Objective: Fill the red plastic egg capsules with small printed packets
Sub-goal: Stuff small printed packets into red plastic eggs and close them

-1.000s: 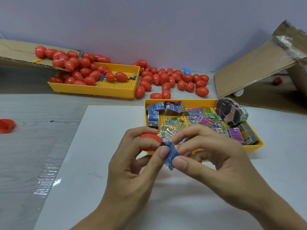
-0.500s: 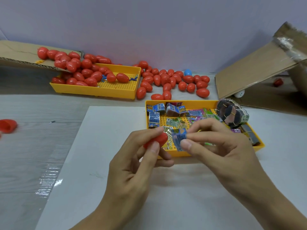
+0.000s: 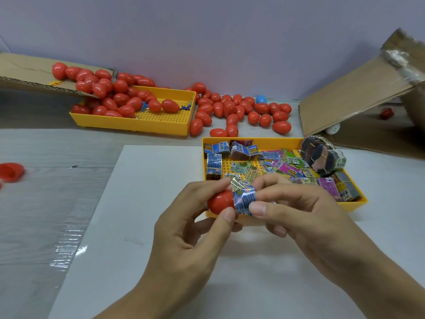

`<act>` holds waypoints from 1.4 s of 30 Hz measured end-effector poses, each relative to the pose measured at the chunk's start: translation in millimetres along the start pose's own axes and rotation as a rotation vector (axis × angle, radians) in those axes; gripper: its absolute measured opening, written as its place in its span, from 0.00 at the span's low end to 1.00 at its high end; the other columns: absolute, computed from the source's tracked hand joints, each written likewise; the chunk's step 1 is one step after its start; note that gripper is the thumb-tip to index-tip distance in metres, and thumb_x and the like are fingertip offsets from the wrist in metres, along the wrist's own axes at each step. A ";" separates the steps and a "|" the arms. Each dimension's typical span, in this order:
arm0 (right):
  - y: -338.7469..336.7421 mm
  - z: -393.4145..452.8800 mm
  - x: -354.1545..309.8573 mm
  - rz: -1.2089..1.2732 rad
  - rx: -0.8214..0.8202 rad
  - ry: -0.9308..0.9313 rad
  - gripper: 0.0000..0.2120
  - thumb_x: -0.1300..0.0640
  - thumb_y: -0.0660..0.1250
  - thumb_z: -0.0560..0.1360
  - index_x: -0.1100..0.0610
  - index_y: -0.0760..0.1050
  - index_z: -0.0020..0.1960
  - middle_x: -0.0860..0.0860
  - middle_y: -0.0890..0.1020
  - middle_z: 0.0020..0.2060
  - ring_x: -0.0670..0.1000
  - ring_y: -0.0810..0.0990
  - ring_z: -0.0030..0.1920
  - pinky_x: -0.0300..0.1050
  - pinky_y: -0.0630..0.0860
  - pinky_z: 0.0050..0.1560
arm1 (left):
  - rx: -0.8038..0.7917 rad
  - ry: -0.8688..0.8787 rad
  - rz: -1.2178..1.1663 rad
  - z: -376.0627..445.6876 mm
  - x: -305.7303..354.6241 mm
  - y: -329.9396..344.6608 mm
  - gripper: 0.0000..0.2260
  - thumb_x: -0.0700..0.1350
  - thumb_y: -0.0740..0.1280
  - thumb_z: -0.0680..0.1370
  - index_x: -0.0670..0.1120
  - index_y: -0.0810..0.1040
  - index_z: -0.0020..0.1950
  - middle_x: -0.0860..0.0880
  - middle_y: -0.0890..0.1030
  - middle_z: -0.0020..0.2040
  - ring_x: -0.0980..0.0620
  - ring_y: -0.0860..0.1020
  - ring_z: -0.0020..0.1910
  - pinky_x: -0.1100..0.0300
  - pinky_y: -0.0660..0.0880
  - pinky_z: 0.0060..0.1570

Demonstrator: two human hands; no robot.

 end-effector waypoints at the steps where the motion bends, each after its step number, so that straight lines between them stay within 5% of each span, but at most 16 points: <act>1: 0.6 -0.1 0.2 -0.011 -0.002 -0.006 0.12 0.56 0.78 0.60 0.60 0.86 0.40 0.45 0.81 0.44 0.44 0.76 0.36 0.36 0.68 0.30 | -0.010 0.000 0.008 -0.1 0.3 -0.1 0.15 0.42 0.68 0.75 0.50 0.81 0.62 0.48 0.79 0.55 0.44 0.81 0.51 0.56 0.83 0.43; 16: 2.9 -1.8 0.1 -0.077 -0.041 -0.029 0.08 0.55 0.80 0.61 0.56 0.86 0.38 0.47 0.80 0.46 0.44 0.76 0.36 0.35 0.71 0.32 | -0.038 -0.029 0.020 -1.5 1.0 -1.3 0.19 0.44 0.67 0.75 0.51 0.80 0.66 0.46 0.76 0.57 0.44 0.82 0.51 0.57 0.83 0.43; 21: 5.5 -4.0 -1.4 -0.257 0.081 -0.184 0.06 0.48 0.77 0.62 0.48 0.86 0.38 0.46 0.78 0.47 0.66 0.76 0.45 0.67 0.76 0.37 | -0.008 -0.011 0.045 -0.3 -0.1 -1.6 0.18 0.43 0.68 0.75 0.50 0.80 0.65 0.47 0.76 0.56 0.44 0.82 0.50 0.58 0.82 0.42; 25: 3.9 -3.0 -0.5 -0.308 0.074 -0.242 0.08 0.46 0.78 0.62 0.48 0.86 0.39 0.45 0.78 0.45 0.71 0.72 0.40 0.59 0.71 0.29 | 0.007 0.014 0.079 0.0 -2.4 -0.7 0.19 0.43 0.69 0.75 0.51 0.80 0.65 0.49 0.76 0.56 0.47 0.82 0.50 0.57 0.83 0.42; 30: 2.7 -4.6 -4.4 -0.371 0.039 -0.288 0.06 0.47 0.79 0.63 0.45 0.86 0.39 0.45 0.76 0.34 0.44 0.70 0.31 0.35 0.66 0.30 | 0.017 0.057 0.120 0.0 -4.4 -1.4 0.19 0.42 0.70 0.74 0.50 0.79 0.65 0.48 0.75 0.55 0.46 0.83 0.49 0.56 0.83 0.42; 42: 11.2 -7.6 -2.3 -0.406 0.127 -0.375 0.12 0.44 0.67 0.72 0.49 0.85 0.39 0.47 0.83 0.37 0.48 0.80 0.32 0.43 0.75 0.25 | 0.041 0.152 0.275 -1.5 -0.1 1.1 0.20 0.42 0.68 0.75 0.45 0.76 0.68 0.50 0.73 0.55 0.47 0.80 0.43 0.58 0.82 0.39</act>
Point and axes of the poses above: each hand's wrist, its own z-axis towards the middle knuckle, its own y-axis out of the palm, x = y × z, the point moved 1 cm from there along z, towards the middle knuckle
